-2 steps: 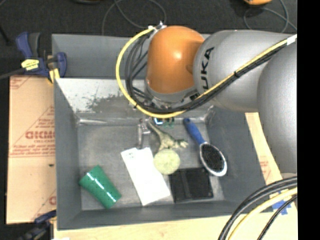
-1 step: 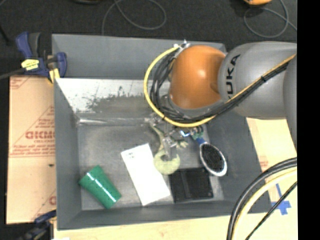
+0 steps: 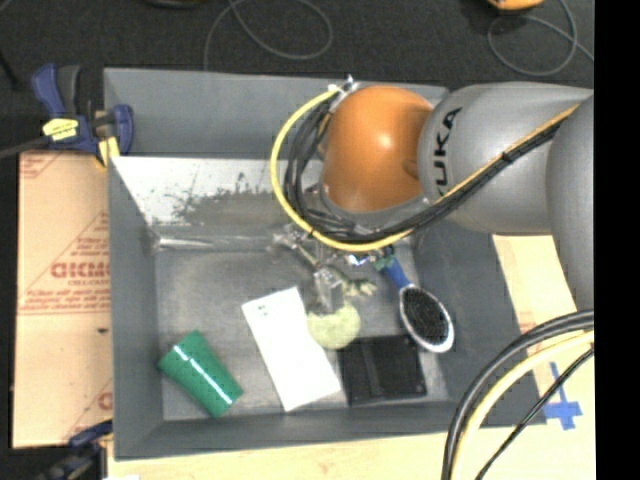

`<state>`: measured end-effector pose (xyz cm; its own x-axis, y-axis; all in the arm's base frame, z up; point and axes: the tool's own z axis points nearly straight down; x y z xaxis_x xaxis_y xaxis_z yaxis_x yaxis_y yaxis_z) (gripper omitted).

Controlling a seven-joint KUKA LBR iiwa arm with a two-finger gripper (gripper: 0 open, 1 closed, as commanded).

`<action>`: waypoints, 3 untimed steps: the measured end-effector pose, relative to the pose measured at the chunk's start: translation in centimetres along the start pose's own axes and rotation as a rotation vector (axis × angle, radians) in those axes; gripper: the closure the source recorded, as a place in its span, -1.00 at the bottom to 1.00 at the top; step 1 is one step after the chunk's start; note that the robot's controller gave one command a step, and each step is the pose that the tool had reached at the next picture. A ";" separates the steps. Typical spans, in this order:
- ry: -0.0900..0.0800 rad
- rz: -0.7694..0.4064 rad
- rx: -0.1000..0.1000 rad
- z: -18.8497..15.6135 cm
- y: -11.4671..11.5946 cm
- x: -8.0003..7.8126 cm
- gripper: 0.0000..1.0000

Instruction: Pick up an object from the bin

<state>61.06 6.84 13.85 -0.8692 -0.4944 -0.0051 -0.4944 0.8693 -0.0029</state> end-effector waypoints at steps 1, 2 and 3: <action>0.000 0.148 -0.002 4.8 -4.5 3.5 -1.00; -0.004 -0.143 0.000 6.2 -5.9 4.3 1.00; -0.004 -0.142 -0.001 6.2 -5.9 4.3 1.00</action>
Offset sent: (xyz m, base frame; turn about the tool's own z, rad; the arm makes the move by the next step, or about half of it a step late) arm -0.0116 -0.0731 -0.0685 -0.1464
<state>60.30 -0.40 7.64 -0.7903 -0.6127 -0.0085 -0.6127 0.7903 -0.0033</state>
